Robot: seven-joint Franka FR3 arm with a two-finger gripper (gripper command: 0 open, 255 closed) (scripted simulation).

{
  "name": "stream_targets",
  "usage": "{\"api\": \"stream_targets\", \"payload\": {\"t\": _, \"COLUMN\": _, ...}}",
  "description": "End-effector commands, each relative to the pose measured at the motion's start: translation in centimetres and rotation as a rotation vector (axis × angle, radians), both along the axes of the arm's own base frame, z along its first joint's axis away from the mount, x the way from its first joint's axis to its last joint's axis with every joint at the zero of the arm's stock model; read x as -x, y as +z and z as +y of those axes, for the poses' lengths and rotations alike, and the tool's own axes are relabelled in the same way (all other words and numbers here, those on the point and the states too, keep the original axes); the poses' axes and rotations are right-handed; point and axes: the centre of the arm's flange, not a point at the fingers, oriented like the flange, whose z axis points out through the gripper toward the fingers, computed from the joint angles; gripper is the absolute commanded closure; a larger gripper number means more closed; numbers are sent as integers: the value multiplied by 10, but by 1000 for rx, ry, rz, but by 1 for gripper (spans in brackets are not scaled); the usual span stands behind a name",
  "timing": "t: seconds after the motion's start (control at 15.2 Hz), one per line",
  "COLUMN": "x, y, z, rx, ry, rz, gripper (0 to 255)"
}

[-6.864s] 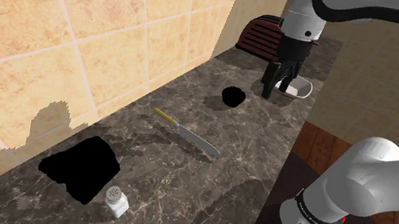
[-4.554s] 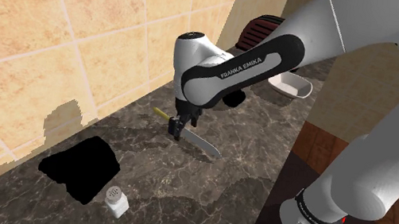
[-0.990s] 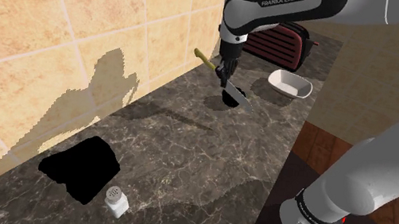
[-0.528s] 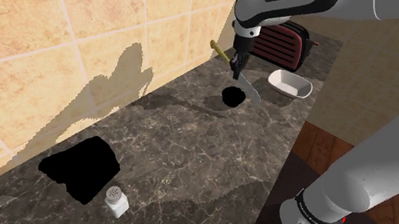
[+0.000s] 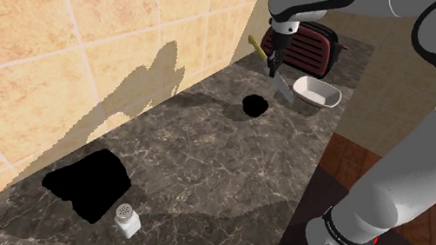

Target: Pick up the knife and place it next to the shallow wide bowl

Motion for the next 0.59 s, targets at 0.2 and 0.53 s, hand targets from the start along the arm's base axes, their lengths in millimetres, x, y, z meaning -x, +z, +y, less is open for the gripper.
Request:
{"api": "stream_targets", "payload": {"t": 0.2, "x": -5, "y": -15, "z": -23, "rx": 0, "ry": 1, "rz": 0, "gripper": 255}}
{"api": "stream_targets", "payload": {"t": 0.53, "x": -5, "y": -42, "z": -23, "rx": 0, "ry": 1, "rz": 0, "gripper": 255}}
